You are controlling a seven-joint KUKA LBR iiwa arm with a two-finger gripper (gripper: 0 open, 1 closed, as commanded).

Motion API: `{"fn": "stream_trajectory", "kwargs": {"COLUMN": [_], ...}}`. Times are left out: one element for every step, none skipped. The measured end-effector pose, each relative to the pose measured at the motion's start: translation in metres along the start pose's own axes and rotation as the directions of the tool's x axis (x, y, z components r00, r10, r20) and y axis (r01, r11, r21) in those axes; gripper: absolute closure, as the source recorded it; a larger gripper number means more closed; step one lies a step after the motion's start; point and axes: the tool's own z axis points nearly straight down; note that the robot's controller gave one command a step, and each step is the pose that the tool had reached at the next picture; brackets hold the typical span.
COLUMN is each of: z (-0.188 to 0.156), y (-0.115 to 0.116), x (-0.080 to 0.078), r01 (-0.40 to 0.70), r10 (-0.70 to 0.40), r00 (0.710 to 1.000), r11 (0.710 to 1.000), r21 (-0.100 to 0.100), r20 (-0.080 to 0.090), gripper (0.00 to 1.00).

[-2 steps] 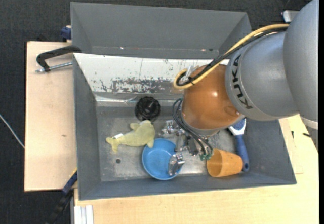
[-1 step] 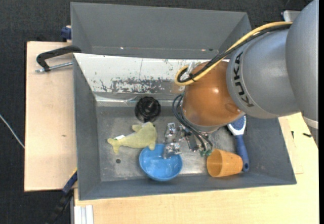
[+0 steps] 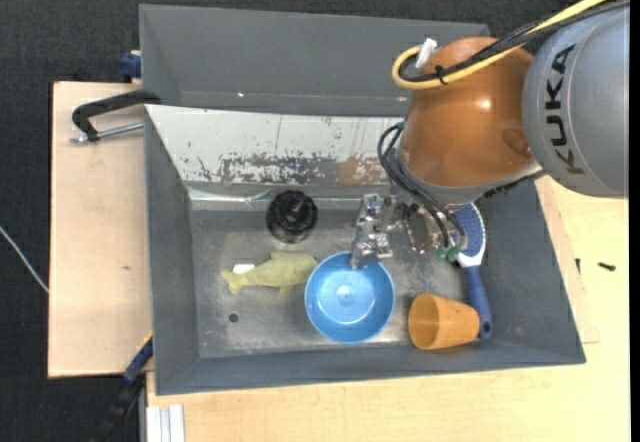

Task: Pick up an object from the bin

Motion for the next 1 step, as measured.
{"fn": "stream_trajectory", "kwargs": {"z": [-0.0294], "y": [-0.0191], "x": [0.019], "r01": [-0.171], "r10": [0.171], "r00": [0.985], "r11": [0.985], "r21": [0.002], "r20": [-0.007], "gripper": [1.0]}}
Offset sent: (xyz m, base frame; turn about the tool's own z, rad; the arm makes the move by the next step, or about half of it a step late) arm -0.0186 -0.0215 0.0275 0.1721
